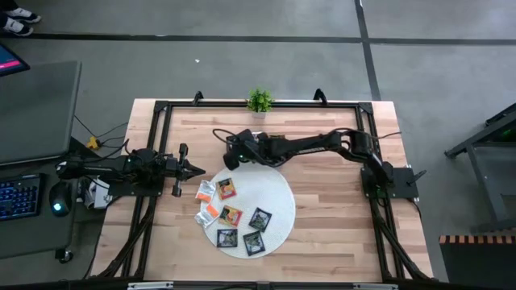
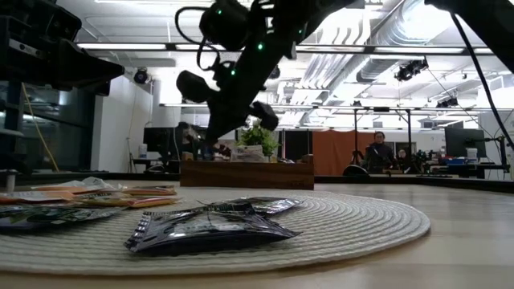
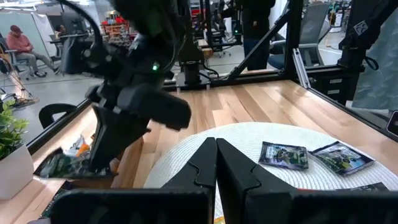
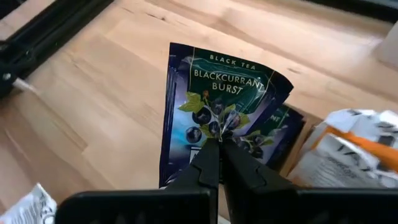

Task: Pick & Place Tea
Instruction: Put the dark purple tea bag into the left section of the wooden organizer

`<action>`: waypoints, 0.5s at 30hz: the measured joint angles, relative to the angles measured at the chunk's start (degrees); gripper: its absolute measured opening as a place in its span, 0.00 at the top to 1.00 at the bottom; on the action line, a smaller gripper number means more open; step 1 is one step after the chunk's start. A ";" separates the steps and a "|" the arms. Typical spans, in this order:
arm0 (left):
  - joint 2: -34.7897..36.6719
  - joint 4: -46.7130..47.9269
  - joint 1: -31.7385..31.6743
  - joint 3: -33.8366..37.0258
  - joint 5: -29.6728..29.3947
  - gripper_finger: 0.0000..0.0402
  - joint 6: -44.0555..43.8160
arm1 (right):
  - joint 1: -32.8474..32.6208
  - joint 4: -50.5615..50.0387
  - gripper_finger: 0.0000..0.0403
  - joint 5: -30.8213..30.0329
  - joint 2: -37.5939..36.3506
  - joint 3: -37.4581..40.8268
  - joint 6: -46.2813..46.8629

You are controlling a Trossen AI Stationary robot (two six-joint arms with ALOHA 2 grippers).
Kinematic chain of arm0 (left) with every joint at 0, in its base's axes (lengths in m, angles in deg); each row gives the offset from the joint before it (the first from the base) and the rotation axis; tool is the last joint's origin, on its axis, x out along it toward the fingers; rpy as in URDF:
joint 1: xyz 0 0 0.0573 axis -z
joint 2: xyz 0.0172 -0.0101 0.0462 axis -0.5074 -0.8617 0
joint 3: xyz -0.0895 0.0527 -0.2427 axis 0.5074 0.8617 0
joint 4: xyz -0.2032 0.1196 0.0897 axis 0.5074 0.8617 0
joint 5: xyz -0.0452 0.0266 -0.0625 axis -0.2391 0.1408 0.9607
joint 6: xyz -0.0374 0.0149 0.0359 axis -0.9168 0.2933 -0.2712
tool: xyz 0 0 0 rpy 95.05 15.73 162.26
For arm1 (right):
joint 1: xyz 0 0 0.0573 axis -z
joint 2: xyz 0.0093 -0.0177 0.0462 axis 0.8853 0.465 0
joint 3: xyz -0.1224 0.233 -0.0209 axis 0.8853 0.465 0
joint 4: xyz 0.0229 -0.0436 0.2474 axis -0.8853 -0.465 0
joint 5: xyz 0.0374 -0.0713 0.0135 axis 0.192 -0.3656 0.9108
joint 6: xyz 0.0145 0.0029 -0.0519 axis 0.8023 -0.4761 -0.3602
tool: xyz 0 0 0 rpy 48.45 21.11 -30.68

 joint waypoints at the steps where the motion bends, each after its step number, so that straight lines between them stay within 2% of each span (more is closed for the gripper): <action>1: 0.01 0.02 -0.02 0.00 0.00 1.00 0.02 | 0.08 0.28 1.00 0.19 0.29 0.00 0.86; 15: 0.02 0.00 -0.02 0.00 0.00 1.00 0.00 | 1.98 2.88 1.00 2.49 2.60 -0.02 7.64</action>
